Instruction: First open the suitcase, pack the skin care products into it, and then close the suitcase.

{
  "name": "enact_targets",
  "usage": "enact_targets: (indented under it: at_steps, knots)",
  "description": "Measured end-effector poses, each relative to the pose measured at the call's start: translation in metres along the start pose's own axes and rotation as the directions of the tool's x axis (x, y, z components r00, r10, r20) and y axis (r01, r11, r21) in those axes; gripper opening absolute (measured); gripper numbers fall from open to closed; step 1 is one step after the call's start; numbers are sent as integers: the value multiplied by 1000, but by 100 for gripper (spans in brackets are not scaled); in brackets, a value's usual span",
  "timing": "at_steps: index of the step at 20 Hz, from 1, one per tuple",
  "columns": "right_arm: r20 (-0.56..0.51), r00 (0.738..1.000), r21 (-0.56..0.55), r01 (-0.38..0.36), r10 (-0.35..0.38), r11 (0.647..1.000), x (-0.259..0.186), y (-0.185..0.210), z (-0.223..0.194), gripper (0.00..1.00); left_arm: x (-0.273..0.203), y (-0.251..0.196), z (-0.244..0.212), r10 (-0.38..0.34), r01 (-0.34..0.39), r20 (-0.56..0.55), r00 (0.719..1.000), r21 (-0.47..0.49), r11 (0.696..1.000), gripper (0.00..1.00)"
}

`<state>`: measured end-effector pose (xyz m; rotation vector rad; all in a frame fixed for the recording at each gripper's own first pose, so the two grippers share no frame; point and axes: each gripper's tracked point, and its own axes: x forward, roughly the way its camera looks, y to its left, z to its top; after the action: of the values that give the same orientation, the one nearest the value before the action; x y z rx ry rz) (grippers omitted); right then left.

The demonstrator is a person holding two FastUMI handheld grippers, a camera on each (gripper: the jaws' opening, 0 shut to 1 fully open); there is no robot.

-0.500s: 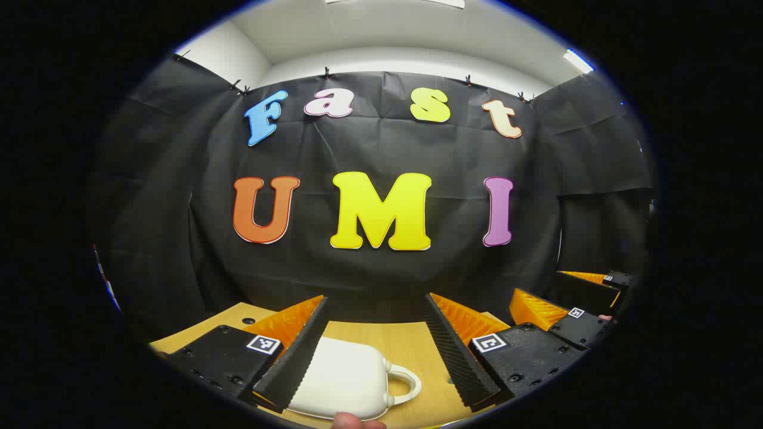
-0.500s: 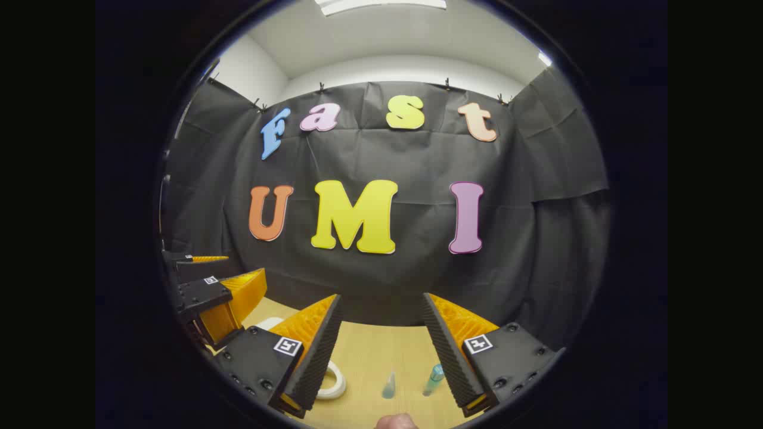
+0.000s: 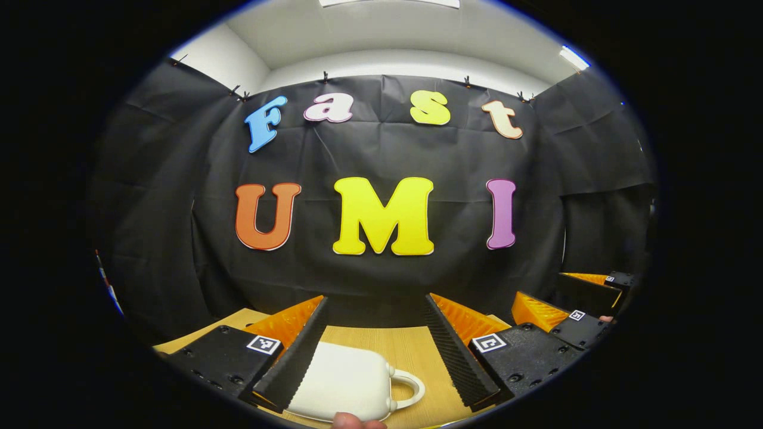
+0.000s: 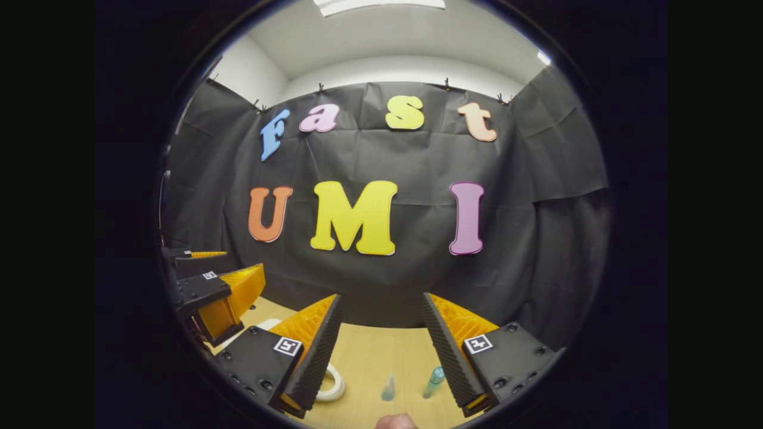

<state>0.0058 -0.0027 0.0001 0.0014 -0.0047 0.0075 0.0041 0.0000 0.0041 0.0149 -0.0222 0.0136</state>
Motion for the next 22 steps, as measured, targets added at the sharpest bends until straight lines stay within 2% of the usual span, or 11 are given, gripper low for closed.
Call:
enact_targets:
  at_steps: [5,11,13,15,18,22]
  knots:
    - [4,1000,0,-1,1,1000,1,-3,1,80,0,2,2,10,-10,8,1000,1,1000,100]
    - [-19,1000,-6,0,0,1000,-4,-11,-12,80,0,-12,-10,-13,14,-20,1000,20,1000,100]
    - [-31,999,-5,12,-12,1000,-4,-20,-19,80,3,-19,-16,-36,37,-27,999,54,998,100]
    - [-49,998,-17,28,-29,999,-7,-34,-31,80,9,-29,-33,-75,81,-54,996,126,989,100]
    - [-86,994,-45,69,-72,997,-12,-67,-50,80,11,-43,-71,-120,149,-122,985,264,953,100]
    - [-127,981,-64,139,-146,988,-20,-119,-73,80,11,-63,-124,-140,225,-218,966,439,870,100]
